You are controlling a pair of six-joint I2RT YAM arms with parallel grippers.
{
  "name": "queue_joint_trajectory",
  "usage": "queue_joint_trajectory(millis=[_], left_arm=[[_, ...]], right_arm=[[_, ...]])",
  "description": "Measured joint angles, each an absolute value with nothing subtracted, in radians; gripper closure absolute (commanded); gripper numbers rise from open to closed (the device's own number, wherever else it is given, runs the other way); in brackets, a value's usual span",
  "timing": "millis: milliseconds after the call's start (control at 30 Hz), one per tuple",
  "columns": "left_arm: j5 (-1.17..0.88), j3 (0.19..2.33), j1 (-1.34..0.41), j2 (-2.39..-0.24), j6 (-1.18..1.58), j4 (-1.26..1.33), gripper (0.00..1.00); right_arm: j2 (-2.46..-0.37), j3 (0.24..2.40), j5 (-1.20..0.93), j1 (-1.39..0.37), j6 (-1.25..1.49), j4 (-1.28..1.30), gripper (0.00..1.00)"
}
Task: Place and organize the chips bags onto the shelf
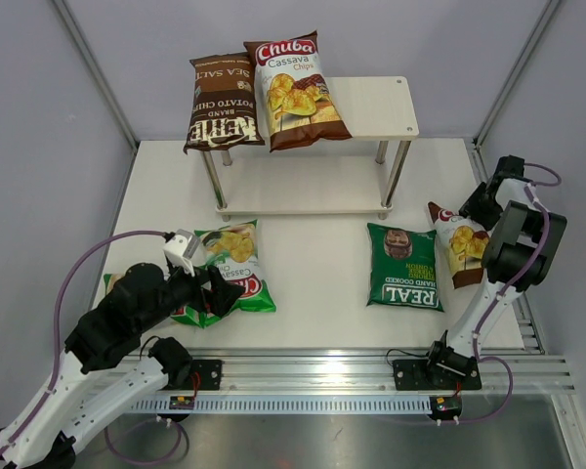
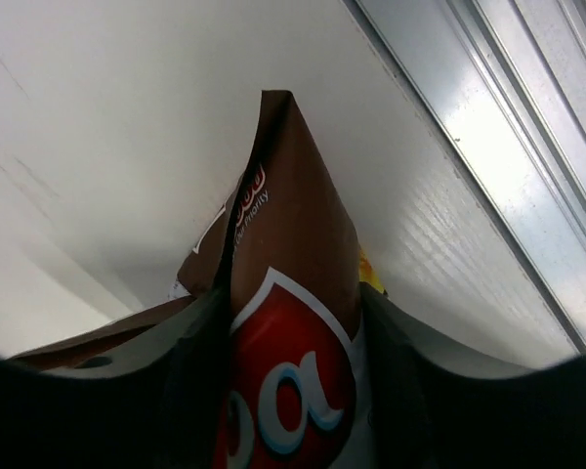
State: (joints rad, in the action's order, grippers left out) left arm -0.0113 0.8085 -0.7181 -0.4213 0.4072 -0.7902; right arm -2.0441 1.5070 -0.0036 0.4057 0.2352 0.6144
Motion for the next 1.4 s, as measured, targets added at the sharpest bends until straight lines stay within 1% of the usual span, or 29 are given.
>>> queue_joint_trajectory(millis=[33,100,133,200,267,367,400,467,500,533,567,967,1067,1167,1267,1400], left_arm=[[-0.011,0.809,-0.718,-0.421,0.407,-0.790,0.01],[-0.011,0.809,-0.718,-0.423,0.407,-0.790,0.01],[-0.011,0.809,-0.718,-0.423,0.407,-0.790,0.01],[-0.011,0.809,-0.718,-0.423,0.407,-0.790,0.01],[-0.011,0.809,-0.718,-0.424,0.407,-0.790,0.01],[-0.011,0.809,-0.718,-0.426,0.407,-0.790,0.01],[-0.011,0.809,-0.718,-0.427,0.407,-0.790,0.01],[-0.011,0.809,-0.718,-0.427,0.407,-0.790,0.01],[-0.011,0.809,-0.718,-0.427,0.407,-0.790,0.01],[-0.011,0.809,-0.718,-0.427,0.407,-0.790,0.01],[-0.011,0.809,-0.718,-0.427,0.407,-0.790,0.01],[-0.013,0.809,-0.718,-0.427,0.396,-0.789,0.01],[-0.039,0.809,-0.718,-0.429,0.403,-0.769,0.01],[-0.101,0.800,-0.719,-0.447,0.440,-0.694,0.01],[-0.175,0.748,-0.733,-0.496,0.485,-0.556,0.01],[-0.199,0.682,-0.857,-0.606,0.522,-0.385,0.01]], right_arm=[[-2.036,1.494,-0.006,0.406,0.250,0.598,0.55],[-2.007,1.465,-0.004,0.406,0.286,0.572,0.59],[-1.989,1.449,-0.002,0.406,0.305,0.560,0.64],[-1.955,1.425,0.004,0.406,0.340,0.545,0.69],[-1.929,1.406,0.007,0.406,0.373,0.531,0.76],[-1.895,1.378,0.008,0.406,0.416,0.502,0.80],[-1.883,1.367,0.008,0.406,0.428,0.495,0.85],[-1.860,1.350,0.009,0.406,0.449,0.490,0.89],[-1.843,1.340,0.010,0.406,0.460,0.487,0.95],[-1.826,1.329,0.010,0.406,0.470,0.484,0.99],[-1.809,1.320,0.012,0.406,0.480,0.483,1.00],[-1.598,1.308,0.019,0.406,0.588,0.491,1.00],[-1.531,1.308,0.002,0.406,0.613,0.503,1.00],[-1.446,1.309,-0.029,0.406,0.638,0.514,1.00],[-1.364,1.332,-0.057,0.406,0.651,0.543,1.00],[-1.283,1.400,-0.099,0.406,0.655,0.587,1.00]])
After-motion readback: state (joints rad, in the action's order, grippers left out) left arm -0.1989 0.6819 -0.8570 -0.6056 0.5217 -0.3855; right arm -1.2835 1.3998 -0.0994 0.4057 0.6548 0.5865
